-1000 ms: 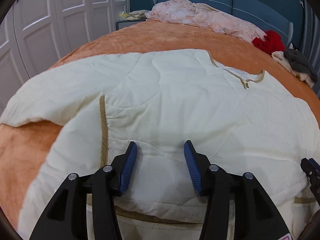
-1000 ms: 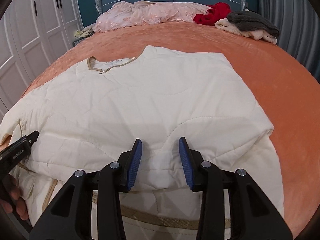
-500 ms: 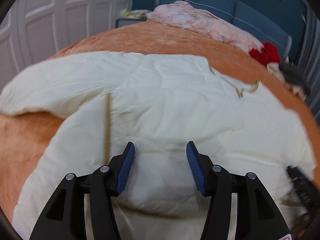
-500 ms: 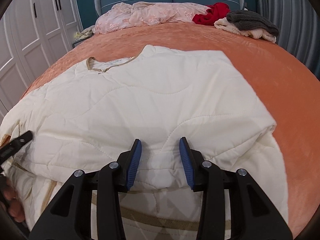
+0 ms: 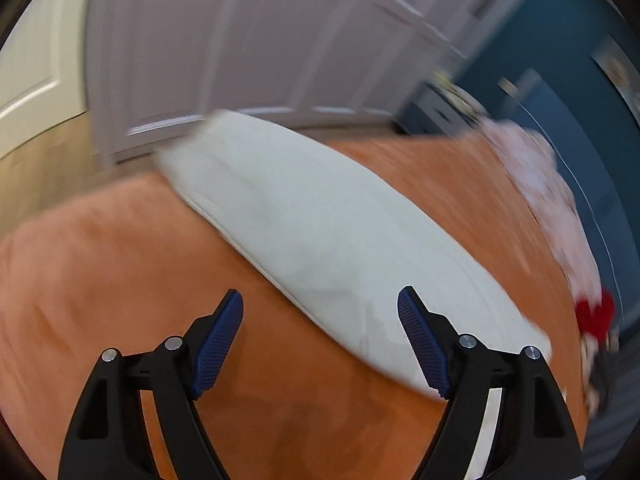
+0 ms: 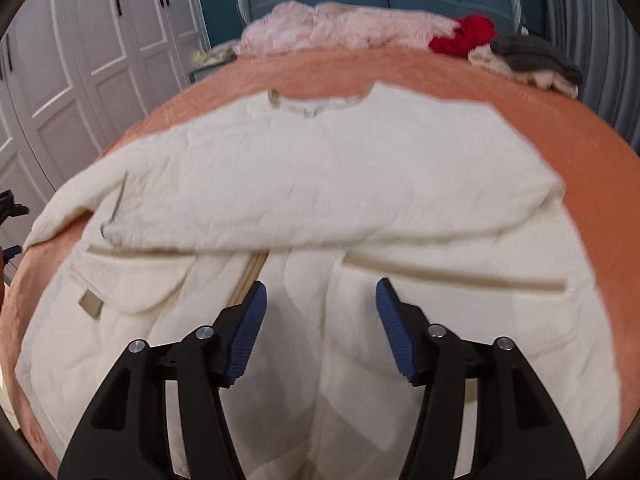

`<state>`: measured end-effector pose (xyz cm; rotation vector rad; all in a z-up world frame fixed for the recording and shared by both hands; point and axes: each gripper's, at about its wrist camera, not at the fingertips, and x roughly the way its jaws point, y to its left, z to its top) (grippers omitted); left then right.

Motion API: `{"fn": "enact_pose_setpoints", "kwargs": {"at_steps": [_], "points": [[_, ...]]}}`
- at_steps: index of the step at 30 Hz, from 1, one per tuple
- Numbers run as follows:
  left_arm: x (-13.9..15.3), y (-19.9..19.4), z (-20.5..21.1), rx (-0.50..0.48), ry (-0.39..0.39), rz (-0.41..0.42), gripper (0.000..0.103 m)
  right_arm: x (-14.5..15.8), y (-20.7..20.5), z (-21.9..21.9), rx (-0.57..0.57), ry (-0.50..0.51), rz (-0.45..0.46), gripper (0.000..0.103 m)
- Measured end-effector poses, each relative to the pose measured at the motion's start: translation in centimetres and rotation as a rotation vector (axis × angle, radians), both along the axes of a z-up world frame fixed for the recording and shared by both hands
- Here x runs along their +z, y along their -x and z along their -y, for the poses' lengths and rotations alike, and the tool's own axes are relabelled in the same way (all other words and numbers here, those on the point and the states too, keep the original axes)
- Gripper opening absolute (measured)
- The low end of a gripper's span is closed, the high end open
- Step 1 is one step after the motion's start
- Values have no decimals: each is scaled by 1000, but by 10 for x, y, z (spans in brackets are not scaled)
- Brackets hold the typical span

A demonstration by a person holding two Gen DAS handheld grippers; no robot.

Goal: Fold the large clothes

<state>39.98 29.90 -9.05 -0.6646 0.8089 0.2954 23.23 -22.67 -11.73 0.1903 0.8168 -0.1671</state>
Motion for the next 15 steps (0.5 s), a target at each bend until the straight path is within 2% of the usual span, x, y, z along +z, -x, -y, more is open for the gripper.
{"fn": "enact_pose_setpoints", "kwargs": {"at_steps": [3, 6, 7, 9, 10, 11, 13, 15], "points": [[-8, -15, -32, 62, 21, -26, 77, -5, 0, -8, -10, 46, -9, 56], [-24, -34, -48, 71, 61, -59, 71, -6, 0, -12, -9, 81, -15, 59], [-25, -37, -47, 72, 62, -61, 66, -7, -1, -13, -10, 87, -17, 60], [-17, -43, -39, 40, 43, -42, 45, -9, -1, -13, -11, 91, -20, 60], [-11, -47, -32, 4, 37, -35, 19, -9, -1, -13, -11, 90, -21, 61], [-3, -52, -26, -27, 23, -28, 6, -9, -1, -12, -11, 88, -21, 61], [26, -59, 0, -103, -46, 12, 5, -10, 0, -9, -11, 80, -18, 62], [65, -58, 41, -204, -127, 85, 5, -10, 1, -8, -11, 68, -11, 62]]}}
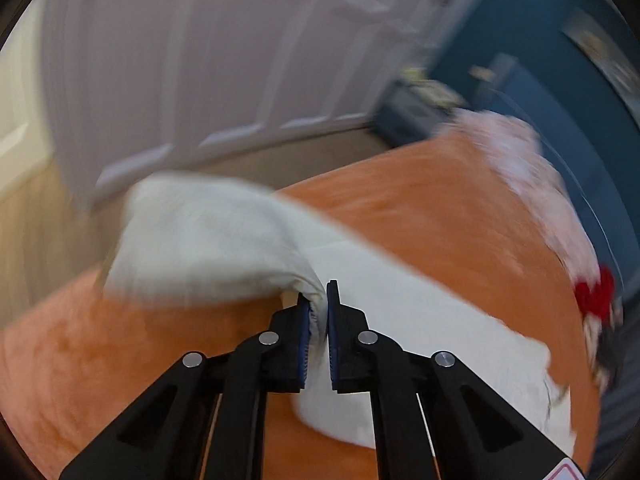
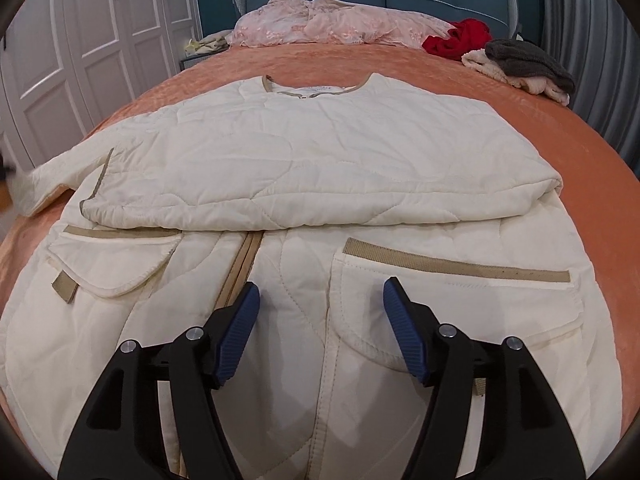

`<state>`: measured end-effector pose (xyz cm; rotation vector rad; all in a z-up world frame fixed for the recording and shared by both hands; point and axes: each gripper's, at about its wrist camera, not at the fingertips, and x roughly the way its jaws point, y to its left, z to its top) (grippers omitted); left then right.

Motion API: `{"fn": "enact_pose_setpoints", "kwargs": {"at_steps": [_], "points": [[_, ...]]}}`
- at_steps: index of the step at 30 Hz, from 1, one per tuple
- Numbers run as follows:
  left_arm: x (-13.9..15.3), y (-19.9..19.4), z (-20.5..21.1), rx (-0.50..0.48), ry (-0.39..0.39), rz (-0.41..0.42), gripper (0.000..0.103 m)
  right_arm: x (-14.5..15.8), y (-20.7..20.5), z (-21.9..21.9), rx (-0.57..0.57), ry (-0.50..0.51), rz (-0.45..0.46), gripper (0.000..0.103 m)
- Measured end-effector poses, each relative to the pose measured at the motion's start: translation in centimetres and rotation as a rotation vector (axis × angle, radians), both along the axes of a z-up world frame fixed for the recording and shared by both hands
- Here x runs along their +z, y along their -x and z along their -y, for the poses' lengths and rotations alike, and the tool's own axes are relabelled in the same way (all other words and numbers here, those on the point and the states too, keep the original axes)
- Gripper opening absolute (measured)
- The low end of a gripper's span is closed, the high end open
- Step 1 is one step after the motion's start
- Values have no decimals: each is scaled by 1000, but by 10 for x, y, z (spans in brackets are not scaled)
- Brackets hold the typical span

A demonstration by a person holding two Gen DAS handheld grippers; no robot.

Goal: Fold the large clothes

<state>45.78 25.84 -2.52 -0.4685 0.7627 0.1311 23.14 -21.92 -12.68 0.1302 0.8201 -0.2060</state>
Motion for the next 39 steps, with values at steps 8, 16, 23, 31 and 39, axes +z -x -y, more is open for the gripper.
{"fn": "enact_pose_setpoints", "kwargs": {"at_steps": [8, 16, 23, 31, 39], "points": [[114, 47, 225, -449, -88, 268, 5, 7, 13, 17, -33, -93, 61, 62], [57, 89, 390, -733, -66, 88, 21, 18, 39, 60, -110, -228, 100, 64], [1, 97, 354, -684, 94, -54, 67, 37, 31, 98, -122, -189, 120, 69], [-27, 47, 256, -414, 139, -134, 67, 56, -51, 131, -154, -265, 152, 80], [-47, 24, 234, -346, 19, -145, 67, 28, -117, 146, -174, -352, 28, 13]]}}
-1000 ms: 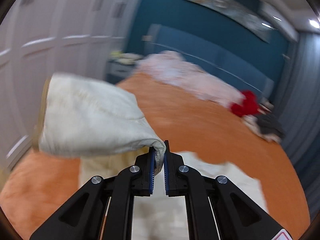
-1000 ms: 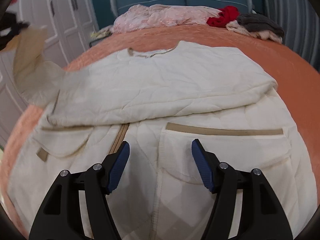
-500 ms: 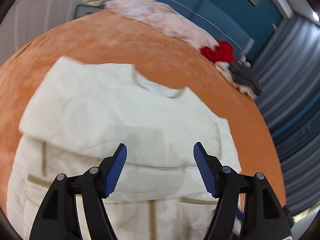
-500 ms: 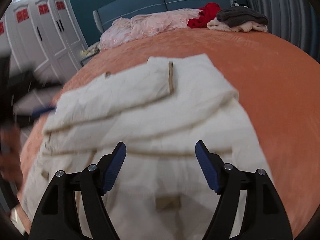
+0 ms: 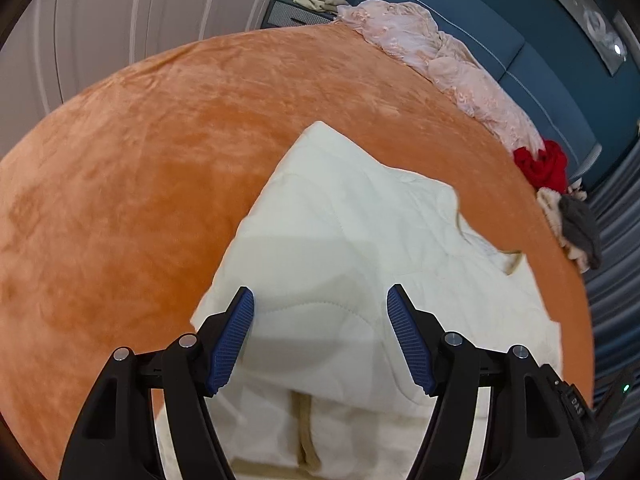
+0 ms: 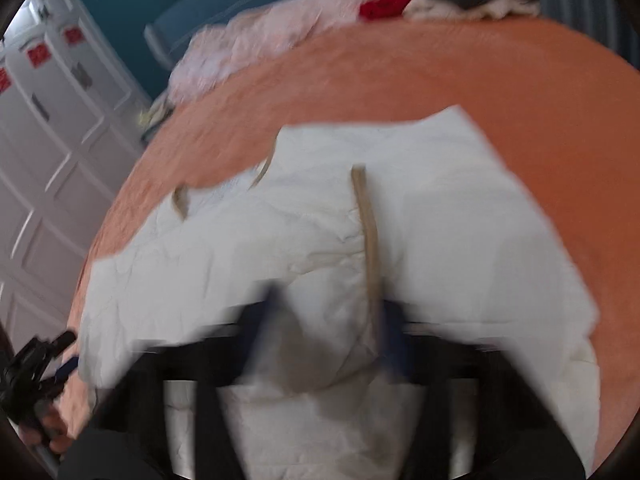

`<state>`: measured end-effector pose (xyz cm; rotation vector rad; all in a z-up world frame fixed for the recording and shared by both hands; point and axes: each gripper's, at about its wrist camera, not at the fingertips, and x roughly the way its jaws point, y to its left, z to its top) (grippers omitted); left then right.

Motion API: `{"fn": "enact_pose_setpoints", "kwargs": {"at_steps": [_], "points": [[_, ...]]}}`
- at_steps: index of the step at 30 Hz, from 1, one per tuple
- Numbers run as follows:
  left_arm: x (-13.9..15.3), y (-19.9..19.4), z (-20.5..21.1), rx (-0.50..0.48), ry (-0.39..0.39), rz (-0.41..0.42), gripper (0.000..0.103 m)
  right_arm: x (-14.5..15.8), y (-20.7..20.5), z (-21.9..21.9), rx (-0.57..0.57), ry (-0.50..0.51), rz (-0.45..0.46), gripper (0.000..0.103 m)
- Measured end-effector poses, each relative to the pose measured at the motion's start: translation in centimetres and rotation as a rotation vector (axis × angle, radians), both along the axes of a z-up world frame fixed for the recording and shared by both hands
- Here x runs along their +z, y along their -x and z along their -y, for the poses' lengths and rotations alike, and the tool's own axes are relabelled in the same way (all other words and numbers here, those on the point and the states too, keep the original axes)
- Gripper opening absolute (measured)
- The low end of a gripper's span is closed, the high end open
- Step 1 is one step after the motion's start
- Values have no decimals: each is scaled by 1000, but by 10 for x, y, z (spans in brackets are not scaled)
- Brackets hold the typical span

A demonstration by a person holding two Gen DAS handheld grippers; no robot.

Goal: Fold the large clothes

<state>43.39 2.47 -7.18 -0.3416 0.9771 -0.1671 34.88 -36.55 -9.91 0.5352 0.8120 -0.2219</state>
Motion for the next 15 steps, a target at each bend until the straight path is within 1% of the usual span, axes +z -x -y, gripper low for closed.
{"fn": "enact_pose_setpoints", "kwargs": {"at_steps": [1, 3, 5, 7, 8, 9, 11, 12, 15], "points": [[0, 0, 5, -12, -22, 12, 67, 7, 4, -2, 8, 8, 35, 10], [-2, 1, 13, -33, -61, 35, 67, 31, 28, -7, 1, 55, 144, 9], [-10, 3, 23, -58, -92, 48, 67, 36, 48, -8, -21, 104, 168, 9], [-20, 0, 29, -71, -125, 54, 67, 20, 53, -8, -16, 145, 107, 9], [-26, 4, 35, -78, -167, 76, 67, 4, 51, -9, -1, 164, 50, 9], [-29, 6, 39, -83, -198, 93, 67, -8, 50, -11, 15, 176, 18, 9], [-35, 12, 50, -96, -279, 137, 67, -19, 49, -16, 29, 204, 6, 10], [-38, 14, 52, -95, -299, 150, 67, -20, 49, -18, 28, 217, 4, 10], [-45, 14, 52, -89, -304, 165, 68, -27, 48, -24, 31, 249, 2, 12]]}}
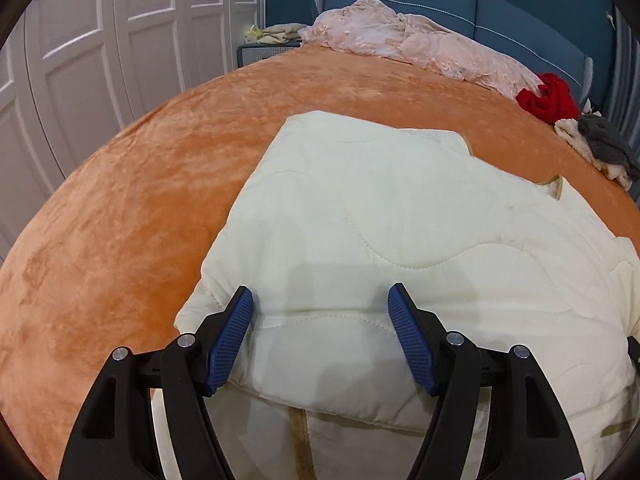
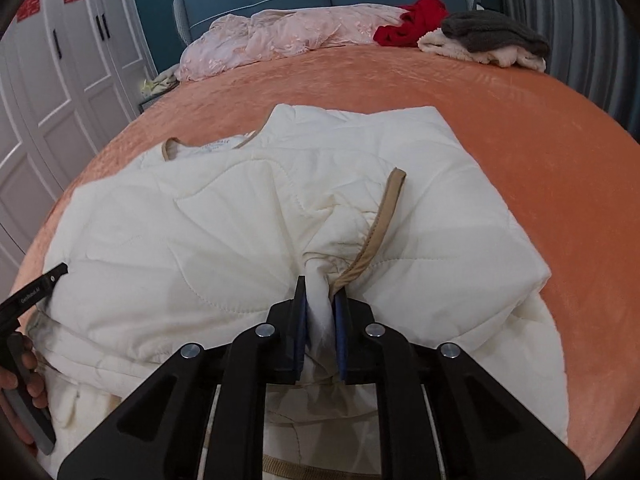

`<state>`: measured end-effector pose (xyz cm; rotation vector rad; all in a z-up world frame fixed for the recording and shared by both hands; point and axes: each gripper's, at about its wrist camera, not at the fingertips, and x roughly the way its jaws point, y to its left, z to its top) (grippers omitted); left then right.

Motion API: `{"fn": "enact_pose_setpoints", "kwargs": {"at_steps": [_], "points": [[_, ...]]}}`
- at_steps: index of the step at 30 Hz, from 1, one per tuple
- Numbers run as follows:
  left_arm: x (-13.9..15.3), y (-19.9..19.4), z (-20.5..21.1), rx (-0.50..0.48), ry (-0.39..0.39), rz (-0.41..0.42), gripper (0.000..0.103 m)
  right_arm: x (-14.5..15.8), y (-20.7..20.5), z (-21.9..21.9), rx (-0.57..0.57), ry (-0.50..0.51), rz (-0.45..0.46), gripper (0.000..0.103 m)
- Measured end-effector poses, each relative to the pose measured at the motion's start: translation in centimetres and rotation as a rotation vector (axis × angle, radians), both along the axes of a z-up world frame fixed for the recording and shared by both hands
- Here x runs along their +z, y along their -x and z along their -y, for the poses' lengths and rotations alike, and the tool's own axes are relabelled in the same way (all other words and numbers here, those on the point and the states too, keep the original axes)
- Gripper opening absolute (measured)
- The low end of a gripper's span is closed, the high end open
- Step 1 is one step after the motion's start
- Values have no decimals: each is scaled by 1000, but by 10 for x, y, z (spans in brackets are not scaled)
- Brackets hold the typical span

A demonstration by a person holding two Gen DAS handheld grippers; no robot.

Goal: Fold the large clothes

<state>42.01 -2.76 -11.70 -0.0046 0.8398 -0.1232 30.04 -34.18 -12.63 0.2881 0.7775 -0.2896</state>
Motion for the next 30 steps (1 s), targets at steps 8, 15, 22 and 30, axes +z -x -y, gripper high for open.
{"fn": "enact_pose_setpoints", "kwargs": {"at_steps": [8, 15, 22, 30], "points": [[-7, 3, -1, 5, 0, 33, 69, -9, 5, 9, -1, -49, 27, 12], [-8, 4, 2, 9, -9, 36, 69, -8, 9, 17, -2, -103, 50, 13], [41, -1, -18, 5, 49, 18, 70, 51, 32, 31, -145, -94, 160, 35], [71, -68, 10, -9, 81, 14, 73, 68, -79, -37, 117, -73, 121, 34]]}}
